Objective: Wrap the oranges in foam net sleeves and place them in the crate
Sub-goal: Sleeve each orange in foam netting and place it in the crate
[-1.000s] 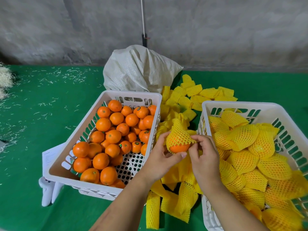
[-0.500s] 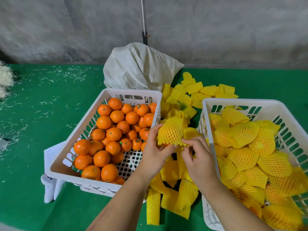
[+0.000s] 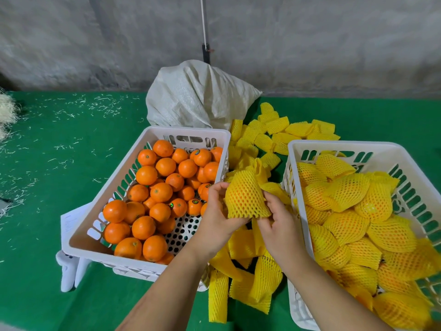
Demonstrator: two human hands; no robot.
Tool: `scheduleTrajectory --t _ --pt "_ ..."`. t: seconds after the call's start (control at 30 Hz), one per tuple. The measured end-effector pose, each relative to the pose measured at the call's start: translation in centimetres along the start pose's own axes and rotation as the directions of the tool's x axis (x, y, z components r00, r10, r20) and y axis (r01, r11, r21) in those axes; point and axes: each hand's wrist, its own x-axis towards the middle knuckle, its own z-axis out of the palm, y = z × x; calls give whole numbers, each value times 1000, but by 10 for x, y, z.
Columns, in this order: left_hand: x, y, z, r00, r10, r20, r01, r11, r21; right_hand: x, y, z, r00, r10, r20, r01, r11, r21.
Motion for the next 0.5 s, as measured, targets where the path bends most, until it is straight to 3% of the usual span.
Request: scheduleTrajectory --t 0.2,0.27,0.33,0.4,0.43,0.5 --pt "-1 -2 1 999 12 -48 -25 963 -269 -8 -5 0 993 -96 -62 94 995 -32" --pt "0 -3 1 998 32 -57 -44 973 -225 -8 -4 -1 998 -52 -21 52 999 -1" --pt "1 -5 0 991 70 -111 -80 993 -88 -7 -7 -3 994 39 106 -62 973 223" --pt "2 -8 1 989 121 -84 -119 993 25 -3 -10 -4 961 151 231 -257 798 545" --pt "2 -9 2 990 138 -32 -135 989 67 0 -10 -5 934 226 278 -355 696 624" --pt "0 -12 5 988 139 66 -148 976 157 5 -12 -6 881 316 351 -472 606 640"
